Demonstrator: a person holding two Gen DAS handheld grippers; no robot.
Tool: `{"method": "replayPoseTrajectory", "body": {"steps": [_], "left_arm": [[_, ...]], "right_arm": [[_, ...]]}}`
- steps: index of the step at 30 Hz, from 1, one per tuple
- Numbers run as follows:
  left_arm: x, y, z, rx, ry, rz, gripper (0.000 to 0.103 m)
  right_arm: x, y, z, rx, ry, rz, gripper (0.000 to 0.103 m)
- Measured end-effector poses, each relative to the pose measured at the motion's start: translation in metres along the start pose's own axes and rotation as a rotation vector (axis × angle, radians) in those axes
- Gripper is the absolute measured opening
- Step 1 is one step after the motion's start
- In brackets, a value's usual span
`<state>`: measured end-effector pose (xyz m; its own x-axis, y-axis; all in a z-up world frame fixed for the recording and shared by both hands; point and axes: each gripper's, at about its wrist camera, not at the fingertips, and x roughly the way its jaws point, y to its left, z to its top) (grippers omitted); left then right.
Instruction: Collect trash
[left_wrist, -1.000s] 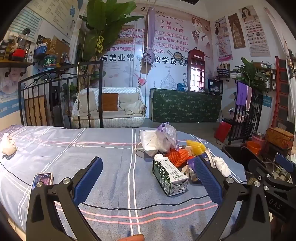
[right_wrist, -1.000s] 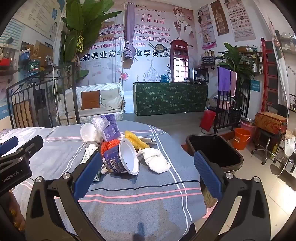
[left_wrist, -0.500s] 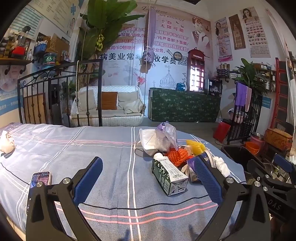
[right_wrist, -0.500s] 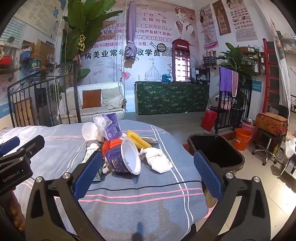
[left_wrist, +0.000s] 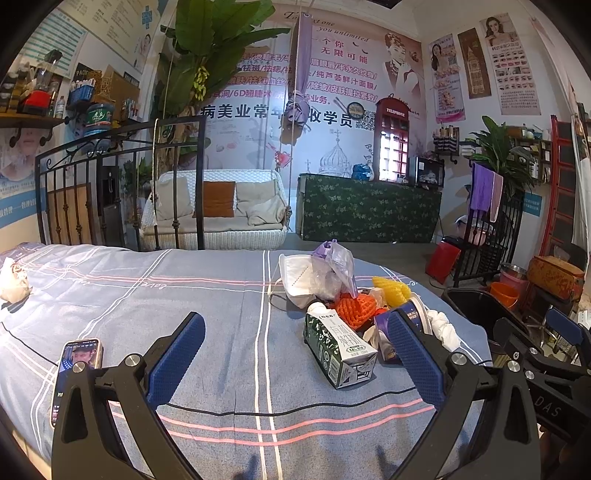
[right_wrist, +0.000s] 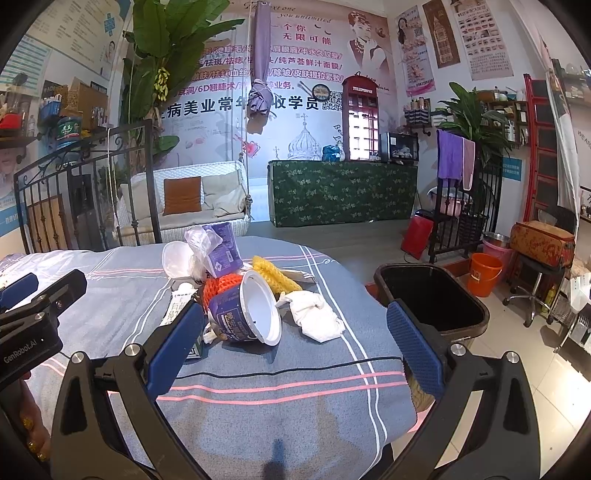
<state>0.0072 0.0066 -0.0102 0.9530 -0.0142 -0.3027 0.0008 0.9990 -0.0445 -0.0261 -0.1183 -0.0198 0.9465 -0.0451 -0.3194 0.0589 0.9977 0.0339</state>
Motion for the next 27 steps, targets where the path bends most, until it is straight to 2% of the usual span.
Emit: {"method": "replayPoseTrajectory", "body": {"steps": [27], "left_arm": [[0.0015,0.0009,-0.0076,-0.003,0.008,-0.004,0.098]], "right_arm": [[0.0002,-0.0007,-0.0025,0.006,0.014,0.0,0.098]]}}
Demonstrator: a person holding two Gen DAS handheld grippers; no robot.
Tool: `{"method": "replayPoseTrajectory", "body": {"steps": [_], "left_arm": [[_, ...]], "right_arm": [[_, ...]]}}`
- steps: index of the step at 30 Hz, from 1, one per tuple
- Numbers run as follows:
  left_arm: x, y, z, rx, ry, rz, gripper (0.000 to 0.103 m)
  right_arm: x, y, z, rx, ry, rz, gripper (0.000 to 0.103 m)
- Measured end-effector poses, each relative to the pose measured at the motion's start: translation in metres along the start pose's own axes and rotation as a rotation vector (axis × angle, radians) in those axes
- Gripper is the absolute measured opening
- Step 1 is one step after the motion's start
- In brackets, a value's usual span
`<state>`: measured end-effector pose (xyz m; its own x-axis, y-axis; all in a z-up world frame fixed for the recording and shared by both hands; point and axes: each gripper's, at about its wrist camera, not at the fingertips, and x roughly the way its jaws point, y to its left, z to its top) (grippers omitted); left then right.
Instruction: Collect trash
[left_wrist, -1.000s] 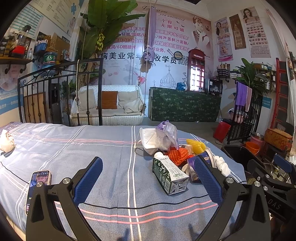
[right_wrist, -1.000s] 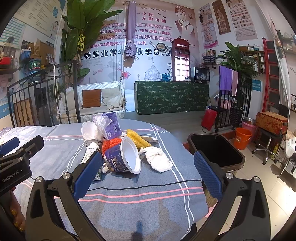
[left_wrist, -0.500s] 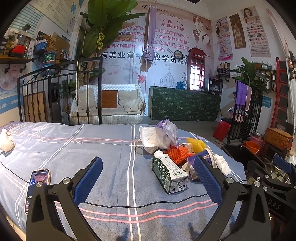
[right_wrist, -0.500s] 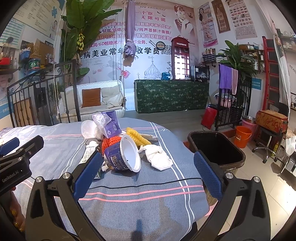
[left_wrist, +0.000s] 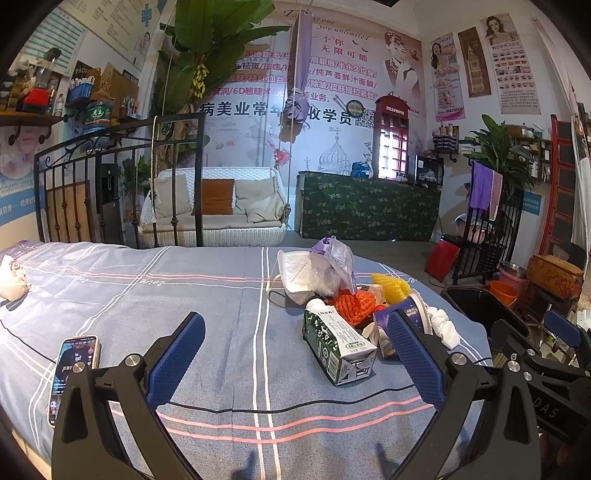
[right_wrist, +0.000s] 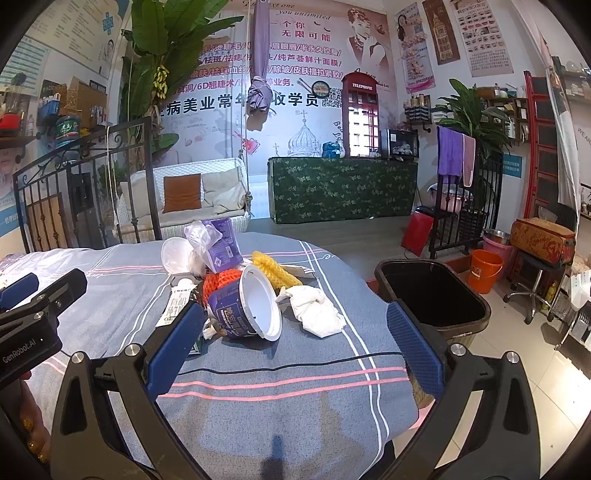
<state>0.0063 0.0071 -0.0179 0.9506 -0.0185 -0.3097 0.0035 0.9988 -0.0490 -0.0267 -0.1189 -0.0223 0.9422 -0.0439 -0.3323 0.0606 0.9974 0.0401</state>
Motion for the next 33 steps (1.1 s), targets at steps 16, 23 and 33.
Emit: {"method": "replayPoseTrajectory", "body": {"steps": [16,23,33], "left_arm": [[0.001,-0.002,-0.001,0.002,0.003,-0.001,0.098],[0.001,-0.003,-0.004,0.002,0.01,-0.002,0.098],[0.006,-0.005,-0.006,0.003,0.023,0.0,0.098]], "right_arm": [[0.004,0.001,-0.002,-0.002,0.006,0.001,0.098],[0.006,0.003,-0.003,-0.004,0.013,0.003,0.098],[0.011,0.005,-0.004,-0.004,0.025,0.007,0.098]]}}
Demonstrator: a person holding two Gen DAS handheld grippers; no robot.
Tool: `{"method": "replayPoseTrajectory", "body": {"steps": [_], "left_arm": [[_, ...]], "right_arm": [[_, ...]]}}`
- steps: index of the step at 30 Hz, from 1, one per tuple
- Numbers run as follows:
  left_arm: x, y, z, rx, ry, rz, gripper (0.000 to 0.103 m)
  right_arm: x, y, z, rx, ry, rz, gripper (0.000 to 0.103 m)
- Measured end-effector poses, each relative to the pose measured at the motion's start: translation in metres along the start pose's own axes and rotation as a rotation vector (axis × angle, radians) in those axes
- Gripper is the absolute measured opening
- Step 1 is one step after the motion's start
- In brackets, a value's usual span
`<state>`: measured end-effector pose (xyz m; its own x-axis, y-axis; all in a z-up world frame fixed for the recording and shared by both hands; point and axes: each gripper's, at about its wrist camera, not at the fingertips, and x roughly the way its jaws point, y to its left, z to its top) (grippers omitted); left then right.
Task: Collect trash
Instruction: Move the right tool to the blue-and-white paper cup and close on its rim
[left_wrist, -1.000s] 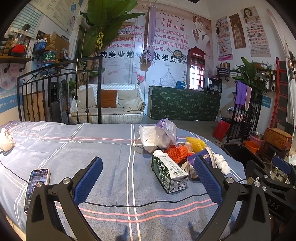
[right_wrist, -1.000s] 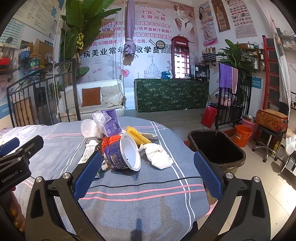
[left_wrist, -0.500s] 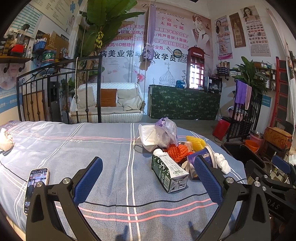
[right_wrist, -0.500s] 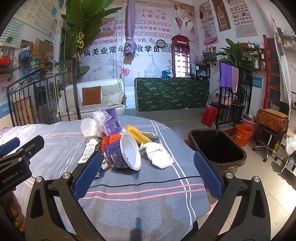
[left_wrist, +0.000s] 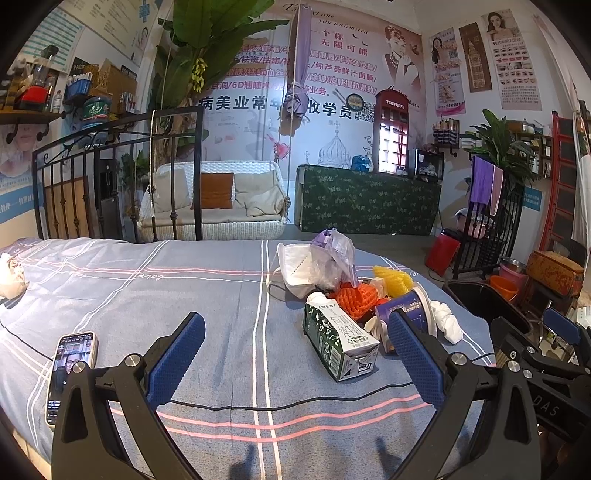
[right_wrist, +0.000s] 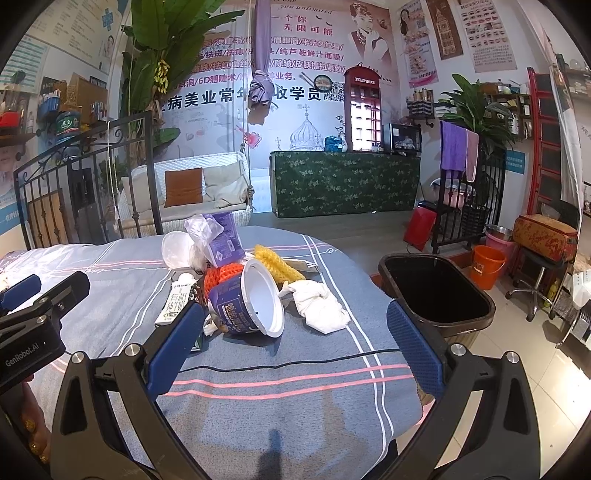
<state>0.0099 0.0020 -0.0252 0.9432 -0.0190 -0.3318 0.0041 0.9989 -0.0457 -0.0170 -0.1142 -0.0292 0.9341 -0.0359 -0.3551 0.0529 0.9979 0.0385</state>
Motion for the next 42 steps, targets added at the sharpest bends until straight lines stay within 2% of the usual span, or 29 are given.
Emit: {"method": "replayPoseTrajectory", "body": {"steps": [5,15,19,25,31,33,37,42], "left_arm": [[0.01,0.003,-0.004,-0.001,0.057,-0.019,0.098],[0.042,0.014,-0.012,-0.008,0.265,-0.029,0.098],[0.058,0.016,-0.016,0.003,0.354,-0.032,0.098],[0.069,0.024,-0.015,-0.002,0.435,-0.043,0.098],[0.073,0.032,-0.011,-0.006,0.456,-0.041,0.098],[0.076,0.035,-0.01,-0.014,0.465,-0.044,0.098],[0.08,0.037,-0.009,-0.021,0.483,-0.063,0.097],[0.084,0.035,-0.009,-0.03,0.507,-0.101,0.097]], "right_arm": [[0.006,0.0,-0.001,-0.007,0.025,-0.002,0.098],[0.044,-0.004,-0.005,-0.019,0.164,0.011,0.098],[0.064,0.0,-0.005,-0.046,0.234,0.042,0.098],[0.085,0.016,0.004,-0.14,0.253,0.121,0.097],[0.108,0.029,0.009,-0.199,0.309,0.203,0.072],[0.117,0.032,0.009,-0.201,0.329,0.233,0.06],[0.132,0.039,0.01,-0.231,0.353,0.277,0.052],[0.14,0.049,0.007,-0.272,0.392,0.356,0.022]]}}
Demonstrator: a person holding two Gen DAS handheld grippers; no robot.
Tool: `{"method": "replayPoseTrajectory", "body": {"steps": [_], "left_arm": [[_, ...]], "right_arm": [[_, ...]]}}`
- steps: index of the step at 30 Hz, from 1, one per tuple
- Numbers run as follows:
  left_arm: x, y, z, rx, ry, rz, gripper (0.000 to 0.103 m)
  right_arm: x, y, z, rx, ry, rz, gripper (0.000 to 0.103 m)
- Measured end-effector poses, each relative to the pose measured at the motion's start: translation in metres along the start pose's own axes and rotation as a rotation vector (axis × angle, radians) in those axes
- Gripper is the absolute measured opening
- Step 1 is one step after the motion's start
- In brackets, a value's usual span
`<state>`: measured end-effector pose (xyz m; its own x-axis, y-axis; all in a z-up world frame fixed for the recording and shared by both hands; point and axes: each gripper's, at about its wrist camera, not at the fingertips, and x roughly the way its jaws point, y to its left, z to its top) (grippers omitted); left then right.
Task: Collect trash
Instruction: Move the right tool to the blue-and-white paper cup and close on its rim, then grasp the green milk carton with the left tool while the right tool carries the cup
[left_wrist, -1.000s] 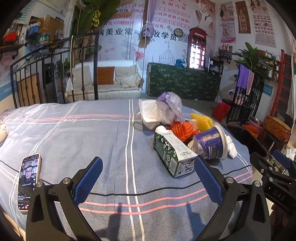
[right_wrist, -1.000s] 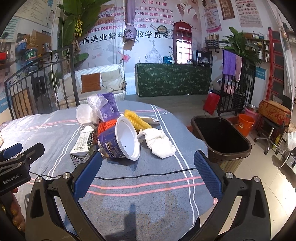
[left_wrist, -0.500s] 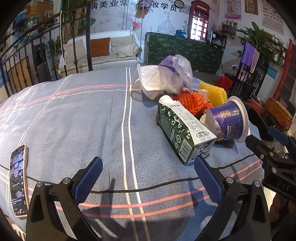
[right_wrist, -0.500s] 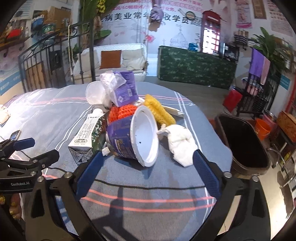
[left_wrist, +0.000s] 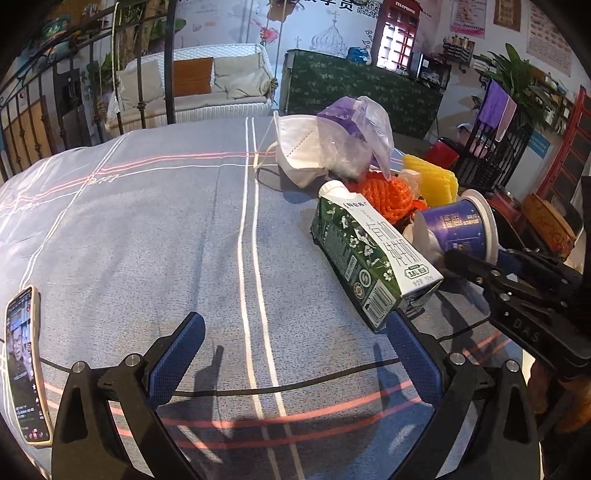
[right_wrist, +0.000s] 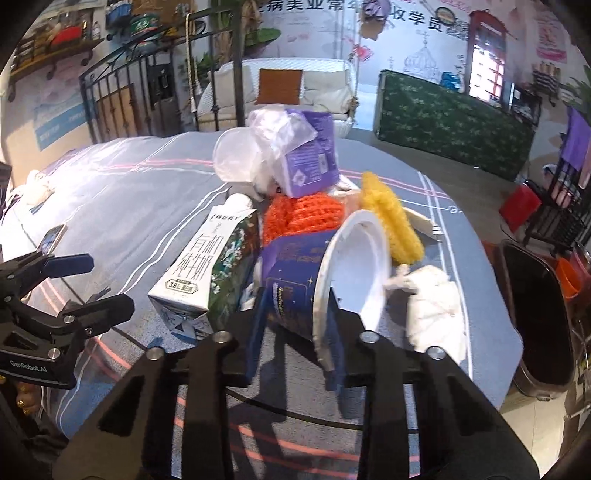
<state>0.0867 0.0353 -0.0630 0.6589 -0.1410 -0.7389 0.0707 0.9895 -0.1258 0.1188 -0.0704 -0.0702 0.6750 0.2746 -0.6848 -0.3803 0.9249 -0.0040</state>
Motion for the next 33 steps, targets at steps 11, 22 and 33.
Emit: {"method": "replayPoseTrajectory", "body": {"steps": [11,22,33], "left_arm": [[0.005,-0.014,0.008,0.007,0.019,-0.039,0.097],[0.038,-0.05,0.033,0.015,0.068,-0.038,0.086],[0.033,-0.045,0.052,-0.076,0.113,-0.121,0.085]], "right_arm": [[-0.006,0.003,0.021,0.03,-0.038,0.116,0.008],[-0.029,-0.008,0.02,0.094,-0.074,0.098,0.008],[-0.043,-0.017,0.006,0.106,-0.102,0.072,0.008]]}}
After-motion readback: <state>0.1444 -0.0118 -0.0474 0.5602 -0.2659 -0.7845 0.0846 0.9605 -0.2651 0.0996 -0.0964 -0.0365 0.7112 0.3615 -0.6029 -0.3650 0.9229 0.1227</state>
